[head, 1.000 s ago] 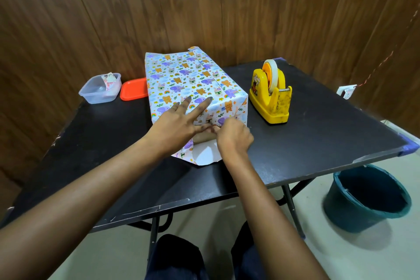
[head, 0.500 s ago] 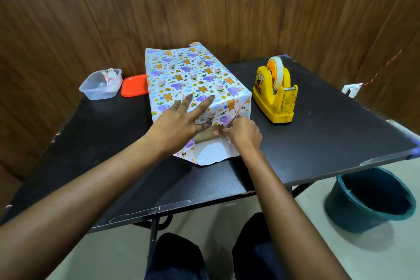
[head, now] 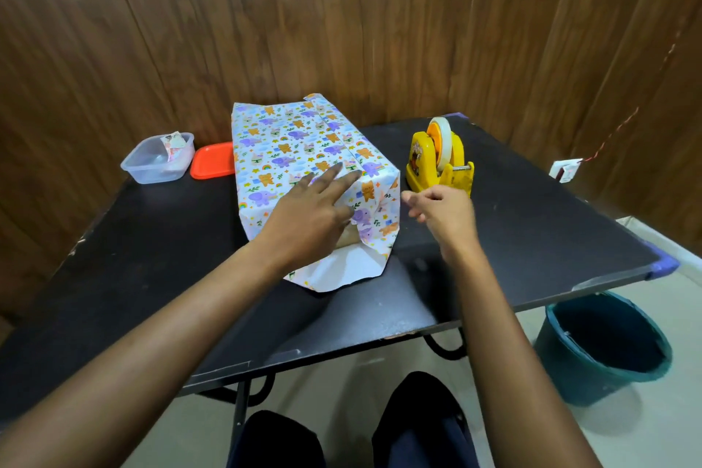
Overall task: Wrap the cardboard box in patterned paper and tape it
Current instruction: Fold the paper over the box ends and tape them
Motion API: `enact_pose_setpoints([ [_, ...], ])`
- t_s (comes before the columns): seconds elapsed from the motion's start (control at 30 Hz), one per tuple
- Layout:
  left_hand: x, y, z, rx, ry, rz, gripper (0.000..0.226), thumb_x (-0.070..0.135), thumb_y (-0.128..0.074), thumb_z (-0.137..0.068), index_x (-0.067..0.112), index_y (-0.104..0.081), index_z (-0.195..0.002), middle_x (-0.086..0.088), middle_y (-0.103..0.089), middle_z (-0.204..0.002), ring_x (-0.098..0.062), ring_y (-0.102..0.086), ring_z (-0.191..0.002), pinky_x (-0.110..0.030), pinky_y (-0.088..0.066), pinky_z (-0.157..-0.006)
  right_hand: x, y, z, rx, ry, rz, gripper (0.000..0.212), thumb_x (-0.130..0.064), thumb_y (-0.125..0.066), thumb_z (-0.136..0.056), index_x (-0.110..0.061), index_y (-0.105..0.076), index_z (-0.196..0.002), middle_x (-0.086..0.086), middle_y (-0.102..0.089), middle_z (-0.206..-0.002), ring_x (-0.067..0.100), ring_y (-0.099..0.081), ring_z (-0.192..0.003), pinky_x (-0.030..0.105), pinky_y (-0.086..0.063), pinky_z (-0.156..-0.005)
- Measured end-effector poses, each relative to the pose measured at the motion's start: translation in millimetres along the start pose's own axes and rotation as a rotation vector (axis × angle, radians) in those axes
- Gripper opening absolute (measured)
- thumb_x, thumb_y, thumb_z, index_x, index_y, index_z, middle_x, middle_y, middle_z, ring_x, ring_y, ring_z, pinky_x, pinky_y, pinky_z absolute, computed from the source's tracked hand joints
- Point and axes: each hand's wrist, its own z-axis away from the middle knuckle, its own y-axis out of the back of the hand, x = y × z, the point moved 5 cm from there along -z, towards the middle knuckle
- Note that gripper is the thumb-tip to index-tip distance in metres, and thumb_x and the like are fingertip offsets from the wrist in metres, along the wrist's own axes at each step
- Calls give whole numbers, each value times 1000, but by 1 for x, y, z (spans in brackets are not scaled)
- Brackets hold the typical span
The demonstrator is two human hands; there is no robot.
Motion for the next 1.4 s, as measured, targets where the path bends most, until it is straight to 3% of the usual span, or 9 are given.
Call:
enact_pose_setpoints([
  [0.13,16,14,-36,136,-8,146,9,12,-67,-70,11,-73,-76,-17,-64,-118,-38,-62,-107,-46,-54,-74,-16,50,-22,348,47,165,23,-33,-59,-89,-12,-65,-83,6,-65,-95,22,-56,-94,30,-40,-76],
  [0.23,26,18,-67,167,0,239,17,12,-59,-80,9,-74,-88,-15,-63,-119,-35,-58,-115,-42,-53,-77,-14,61,-59,234,-81,386,42,-44,-55,-90,-7,-64,-107,8,-57,-119,28,-45,-121,38,-39,-95],
  [0.3,35,14,-84,133,-17,253,24,16,-52,-85,8,-73,-93,-13,-64,-117,-32,-56,-118,-43,-51,-82,-9,57,-79,58,-202,311,46,-40,-63,-86,-2,-63,-111,9,-61,-116,29,-53,-114,37,-43,-94],
  [0.4,43,10,-98,106,-28,316,36,25,-42,-80,9,-74,-85,-11,-69,-100,-30,-64,-104,-38,-57,-71,-15,50,-82,-18,-255,89,23,-15,-71,-81,2,-64,-96,8,-61,-89,19,-57,-79,26,-43,-61],
  [0.5,47,5,-106,49,38,323,35,24,-42,-93,14,-64,-118,-6,-56,-128,-21,-44,-128,-33,-42,-91,-24,50,-82,-1,-241,0,21,0,-68,-76,5,-68,-96,8,-61,-82,15,-54,-66,24,-38,-52],
  [0.67,41,2,-109,26,108,393,34,22,-46,-96,20,-57,-128,2,-47,-139,-12,-31,-137,-35,-44,-95,-41,57,-84,8,-186,-80,23,-10,-73,-78,-3,-63,-98,7,-57,-93,19,-52,-86,23,-33,-53],
  [0.87,34,4,-101,50,168,411,31,22,-44,-97,19,-60,-124,6,-48,-138,-7,-28,-138,-31,-49,-85,-6,63,-66,20,-305,-96,25,-9,-60,-90,-7,-58,-65,4,-55,-63,7,-48,-46,14,-31,-35],
  [1.17,17,3,-76,8,216,370,33,23,-42,-98,24,-56,-128,12,-43,-142,-2,-23,-140,-23,-41,-76,22,47,-41,111,-244,-346,30,-27,-62,-90,-11,-55,-65,4,-58,-61,10,-50,-51,17,-39,-48],
  [1.4,-1,3,-57,19,293,386,32,22,-48,-95,22,-59,-125,11,-46,-140,-12,-49,-122,-28,-46,-75,29,44,-42,155,-209,-475,31,-27,-66,-87,-10,-58,-64,6,-62,-59,12,-55,-52,20,-41,-47],
])
